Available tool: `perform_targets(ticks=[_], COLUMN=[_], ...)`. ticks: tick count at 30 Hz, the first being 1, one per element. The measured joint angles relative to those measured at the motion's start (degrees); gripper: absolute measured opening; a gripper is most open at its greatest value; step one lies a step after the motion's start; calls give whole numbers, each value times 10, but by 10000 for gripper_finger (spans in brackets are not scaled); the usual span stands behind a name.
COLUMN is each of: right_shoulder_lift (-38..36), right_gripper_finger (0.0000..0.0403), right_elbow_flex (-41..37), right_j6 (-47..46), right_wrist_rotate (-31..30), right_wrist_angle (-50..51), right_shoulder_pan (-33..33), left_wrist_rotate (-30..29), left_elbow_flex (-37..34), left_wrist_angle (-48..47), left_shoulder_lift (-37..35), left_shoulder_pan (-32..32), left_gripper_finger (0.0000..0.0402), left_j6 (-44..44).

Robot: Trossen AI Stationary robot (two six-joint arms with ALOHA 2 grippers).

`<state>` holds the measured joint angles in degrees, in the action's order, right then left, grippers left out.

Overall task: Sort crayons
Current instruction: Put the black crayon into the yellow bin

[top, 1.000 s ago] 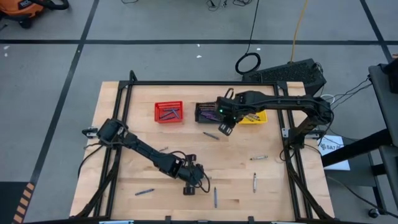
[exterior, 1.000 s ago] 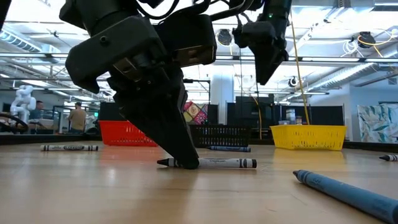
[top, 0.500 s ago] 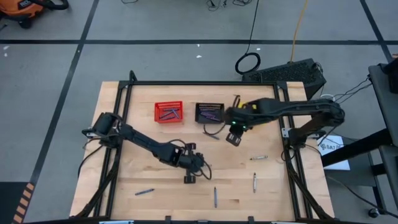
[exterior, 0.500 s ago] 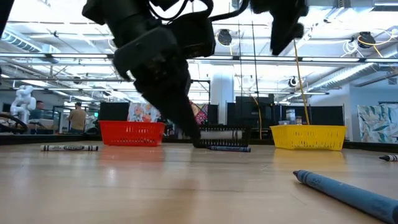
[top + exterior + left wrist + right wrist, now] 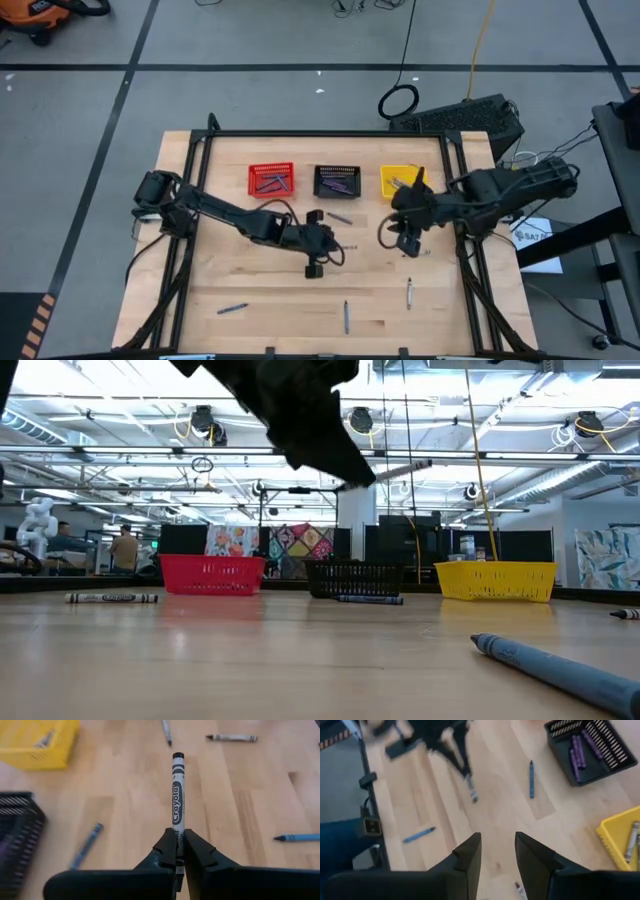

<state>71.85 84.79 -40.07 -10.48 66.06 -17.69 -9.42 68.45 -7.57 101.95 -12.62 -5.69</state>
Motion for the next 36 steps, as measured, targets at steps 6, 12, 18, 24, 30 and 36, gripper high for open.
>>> perform_targets(ticks=[6,12,18,24,30,36], right_shoulder_lift=[7,33,73,130,174,197], right_gripper_finger=[107,107,107,107,107,107], right_elbow_flex=[0,0,0,0,-1,-2], right_j6=[-23,-42,-76,-161,-282,-381], right_wrist_rotate=[-22,-146,-221,-296,-385,-491], right_wrist_angle=[10,11,20,48,67,77], right_shoulder_pan=[-49,-102,-147,-197,-239,-273], left_wrist_rotate=[5,40,66,94,106,129], left_elbow_flex=[0,0,0,0,0,0], left_wrist_angle=[44,108,148,191,220,256], left_shoulder_lift=[-16,-17,-17,-17,-17,-17], left_shoulder_pan=[26,49,64,73,75,75], left_gripper_finger=[8,8,8,8,8,8], left_j6=[38,59,76,83,97,106])
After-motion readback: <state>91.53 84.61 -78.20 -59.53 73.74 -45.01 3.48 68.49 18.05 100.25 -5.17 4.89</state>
